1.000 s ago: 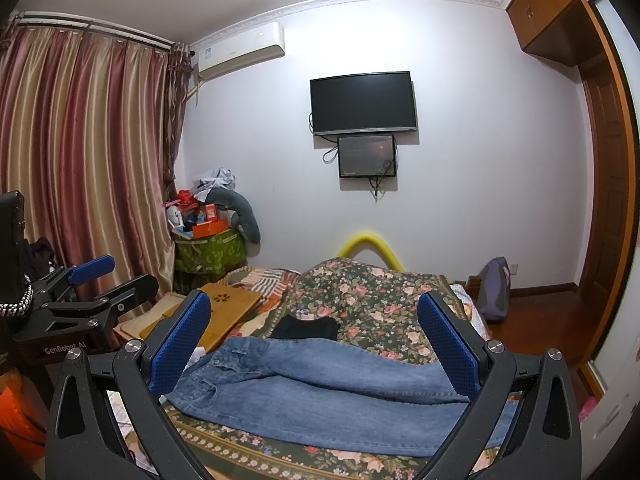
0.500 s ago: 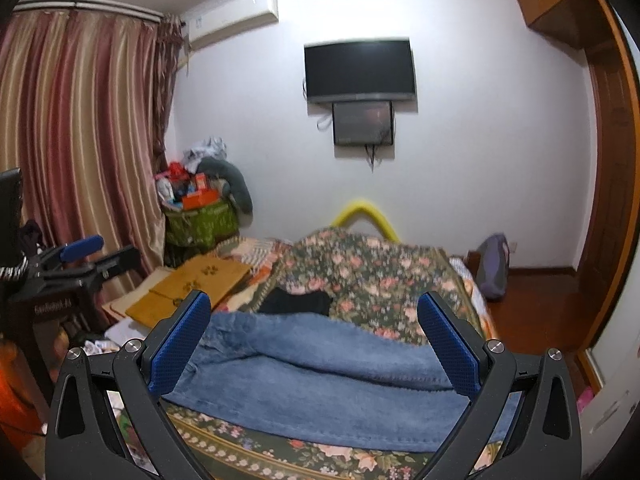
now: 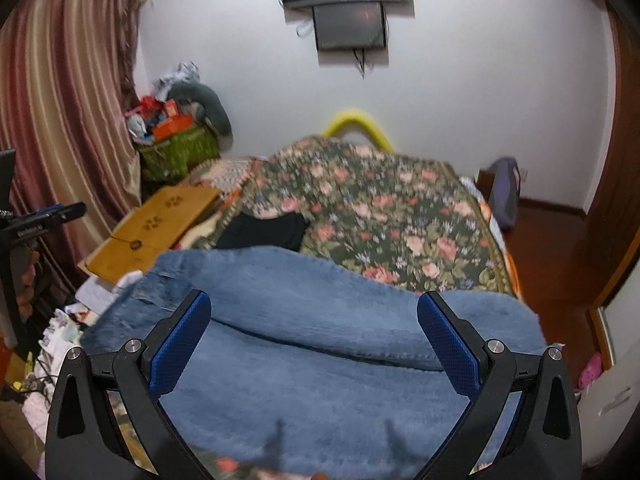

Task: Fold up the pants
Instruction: 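Lower both tools onto the jeans, left at the waistband, right at the legs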

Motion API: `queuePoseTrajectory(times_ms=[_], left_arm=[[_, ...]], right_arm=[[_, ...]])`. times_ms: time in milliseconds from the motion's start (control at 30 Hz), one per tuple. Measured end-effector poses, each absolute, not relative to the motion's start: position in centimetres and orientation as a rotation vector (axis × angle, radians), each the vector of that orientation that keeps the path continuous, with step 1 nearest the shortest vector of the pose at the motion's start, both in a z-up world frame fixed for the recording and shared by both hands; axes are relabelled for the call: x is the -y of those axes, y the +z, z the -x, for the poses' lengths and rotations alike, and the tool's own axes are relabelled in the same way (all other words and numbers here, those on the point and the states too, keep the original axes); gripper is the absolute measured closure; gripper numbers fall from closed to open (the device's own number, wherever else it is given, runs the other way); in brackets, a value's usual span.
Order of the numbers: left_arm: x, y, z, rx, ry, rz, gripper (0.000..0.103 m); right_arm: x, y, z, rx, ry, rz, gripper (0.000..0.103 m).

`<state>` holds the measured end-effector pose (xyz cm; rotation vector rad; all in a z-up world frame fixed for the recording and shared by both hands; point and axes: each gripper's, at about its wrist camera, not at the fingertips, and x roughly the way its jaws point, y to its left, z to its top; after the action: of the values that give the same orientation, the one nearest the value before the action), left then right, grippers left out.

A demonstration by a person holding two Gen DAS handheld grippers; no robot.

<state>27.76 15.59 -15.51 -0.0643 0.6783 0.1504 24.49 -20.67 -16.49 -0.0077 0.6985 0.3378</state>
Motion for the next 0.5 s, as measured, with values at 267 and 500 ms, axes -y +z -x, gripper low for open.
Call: queuePoseTrajectory(times_ms=[267, 500], left_arm=[[-20.9, -23.1, -35.2, -0.864, 0.183, 0.143, 0.033], [-23.1, -29.7, -40.5, -1.025, 0.154, 0.182, 0.06]], right_arm=[[20.7, -21.0, -31.2, -0.81, 0.368, 0.019, 0.0], [19.7, -25.2, -37.3, -0.893, 0.41, 0.062, 0.012]])
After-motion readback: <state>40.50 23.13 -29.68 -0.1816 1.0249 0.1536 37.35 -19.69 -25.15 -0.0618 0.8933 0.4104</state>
